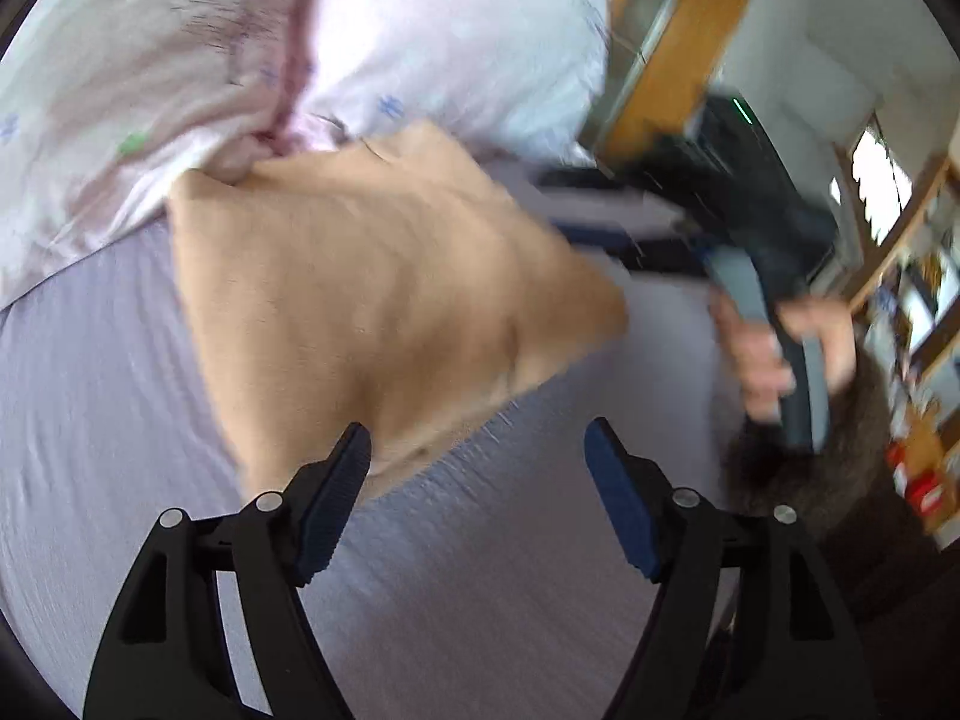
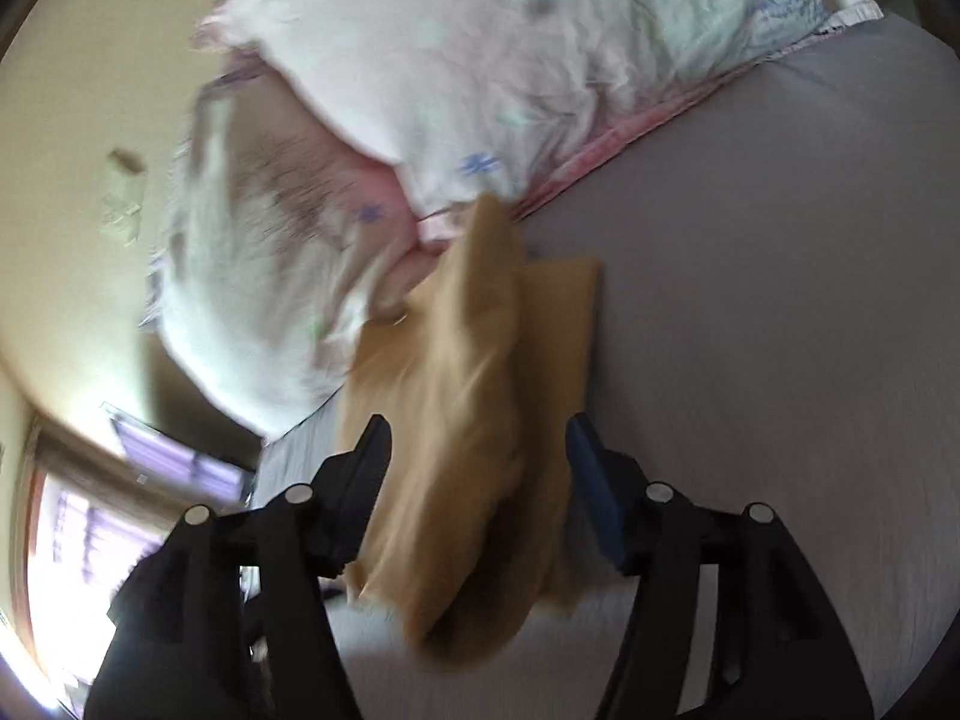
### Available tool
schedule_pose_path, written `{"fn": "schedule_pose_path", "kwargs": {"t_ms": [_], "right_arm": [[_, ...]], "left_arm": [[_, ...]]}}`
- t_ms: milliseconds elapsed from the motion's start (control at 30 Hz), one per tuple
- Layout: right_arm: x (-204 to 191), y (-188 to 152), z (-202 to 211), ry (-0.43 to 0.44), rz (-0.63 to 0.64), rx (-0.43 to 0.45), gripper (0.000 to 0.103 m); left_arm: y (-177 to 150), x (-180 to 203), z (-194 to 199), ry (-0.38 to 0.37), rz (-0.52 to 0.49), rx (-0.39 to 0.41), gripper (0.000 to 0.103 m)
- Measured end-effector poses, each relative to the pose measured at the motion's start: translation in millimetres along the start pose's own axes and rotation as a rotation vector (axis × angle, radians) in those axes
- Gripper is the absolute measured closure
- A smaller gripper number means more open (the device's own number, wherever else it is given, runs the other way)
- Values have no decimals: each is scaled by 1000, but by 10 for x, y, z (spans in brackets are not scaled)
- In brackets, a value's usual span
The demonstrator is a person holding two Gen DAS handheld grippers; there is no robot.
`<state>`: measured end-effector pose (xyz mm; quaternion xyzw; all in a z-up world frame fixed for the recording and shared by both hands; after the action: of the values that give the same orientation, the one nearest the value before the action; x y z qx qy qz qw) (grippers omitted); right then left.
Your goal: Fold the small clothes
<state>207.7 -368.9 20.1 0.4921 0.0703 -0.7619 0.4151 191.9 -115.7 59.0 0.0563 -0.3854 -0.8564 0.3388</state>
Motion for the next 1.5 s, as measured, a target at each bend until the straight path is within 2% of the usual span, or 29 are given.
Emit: {"fn": "schedule_pose_path", "kwargs": {"t_ms": [67,100,133,267,333,400,433,467,500,567,600,667,767,867,900,933,1033,1067,1100,1167,1200,1267,1333,1367,1400,1433,1500], "right_arm": [[-20,-81,23,-13,6,-15,33],[4,-69,-24,-10,-17,-38,26],[47,-24,-88,-2,-52,-62,24],[198,152,-408,41,-182,-138,24],[257,195,-566,36,-207,-164,24],[254,173,-602,60,-189,-172,28],[242,186,-644,75,-183,-177,33],[231,168,-667,93,-180,-191,40],[225,153,-704,103,-173,-206,62],[234,120,-778,129,-169,-224,69],[231,110,-770,148,-169,-221,71],[101,74,-723,203,-140,-217,73],[-277,-20,-670,288,-38,-222,74],[-535,-131,-744,334,19,-249,74],[-567,-166,-822,320,33,-258,73],[-568,-183,-897,292,40,-265,68],[-454,-246,-1106,15,72,-258,51],[-431,-230,-1047,7,63,-236,49],[-438,-190,-943,25,52,-191,48],[-521,-65,-711,41,61,-67,44],[-575,-7,-648,62,59,-39,41],[-668,37,-715,67,55,-52,41],[-760,44,-891,40,69,-80,41],[-775,33,-1059,16,79,-124,45],[-774,7,-1155,12,85,-141,87],[-741,63,-1230,3,90,-148,96],[-613,160,-1214,-25,40,-82,97]], "left_arm": [[9,-133,110,26,41,28,28],[19,-220,139,46,65,34,27],[32,-301,144,61,94,35,27],[12,-722,68,-9,313,40,22],[7,-927,-74,-30,408,12,22],[48,-1048,-235,-41,444,-13,22],[79,-1121,-352,-45,465,-32,22],[96,-1169,-427,-63,489,-40,23],[118,-1204,-470,-93,510,-24,23],[171,-1267,-566,-168,561,2,26],[159,-1275,-573,-175,578,8,31],[154,-1317,-568,-174,571,18,62],[84,-1351,-316,-218,549,71,68],[12,-1366,109,-150,494,146,68],[-19,-1391,214,-122,484,163,68],[-51,-1417,287,-88,478,169,65],[-177,-1501,347,114,431,68,62],[-242,-1506,392,161,422,51,62],[-282,-1484,461,171,414,66,61],[-312,-1390,612,178,379,108,51],[-301,-1302,669,173,349,132,49],[-274,-1084,717,152,271,164,40],[-248,-906,664,130,203,157,36],[-240,-837,603,131,169,139,35],[-233,-778,519,139,140,114,35],[-239,-724,410,155,113,79,35],[-353,-699,369,163,91,39,35]]}}
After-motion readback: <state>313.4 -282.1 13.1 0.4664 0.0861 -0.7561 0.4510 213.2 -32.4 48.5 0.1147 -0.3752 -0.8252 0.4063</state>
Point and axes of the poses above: each gripper's, at about its wrist camera, not at the fingertips, and z roughly against the way its jaws point, x to its right, y to its top, the point moved 2 cm from there along -z, roughly the way its jaws point, and after that the axes turned 12 degrees about -z, right-handed, at the moved point
